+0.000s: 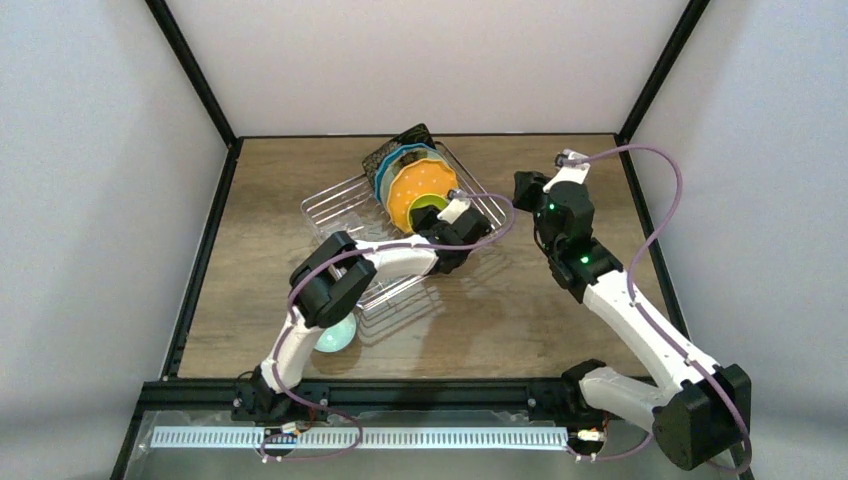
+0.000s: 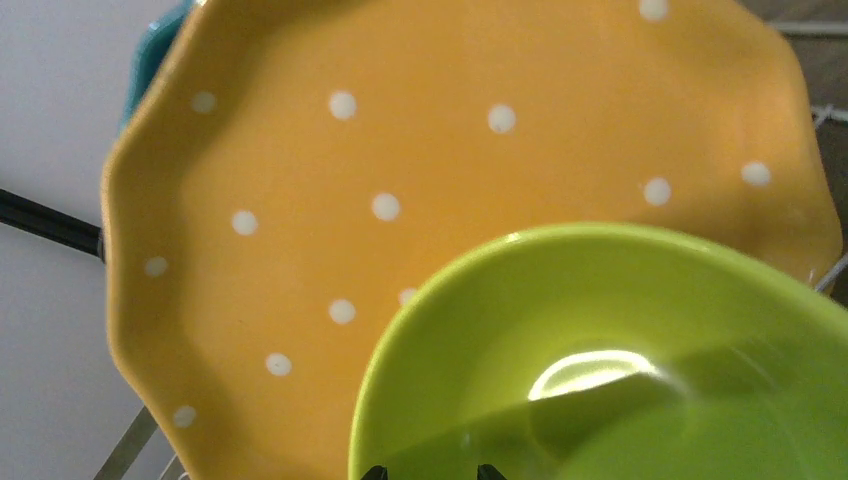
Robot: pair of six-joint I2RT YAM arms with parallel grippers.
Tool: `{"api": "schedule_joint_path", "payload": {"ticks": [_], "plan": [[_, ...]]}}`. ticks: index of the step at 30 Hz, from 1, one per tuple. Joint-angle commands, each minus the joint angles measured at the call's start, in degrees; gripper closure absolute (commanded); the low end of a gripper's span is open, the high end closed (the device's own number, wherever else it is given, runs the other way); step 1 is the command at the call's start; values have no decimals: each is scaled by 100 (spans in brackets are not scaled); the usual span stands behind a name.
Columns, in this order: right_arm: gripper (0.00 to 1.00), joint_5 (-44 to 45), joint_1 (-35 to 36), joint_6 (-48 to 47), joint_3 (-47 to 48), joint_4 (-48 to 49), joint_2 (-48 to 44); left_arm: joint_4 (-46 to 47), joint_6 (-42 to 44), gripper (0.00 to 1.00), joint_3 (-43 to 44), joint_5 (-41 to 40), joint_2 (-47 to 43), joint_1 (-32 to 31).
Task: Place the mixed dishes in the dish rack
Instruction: Place the bowl on the dish rack.
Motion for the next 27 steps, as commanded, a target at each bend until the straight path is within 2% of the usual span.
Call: {"api": "schedule_joint_path", "payload": {"ticks": [1,12,20,27], "plan": [[23,2,2,40,317,-221,37,-154,-148,50,255,-38,-360,29],[23,-36,0,4,623,-397,65,-909,-576,50,675,83,-509,43],[23,-55,5,-15,665,-396,178,-1626,-1405,50,735,695,-541,184],[23,5,106,-32,817,-397,390,-1869,-1823,50,745,1288,-737,444]]}}
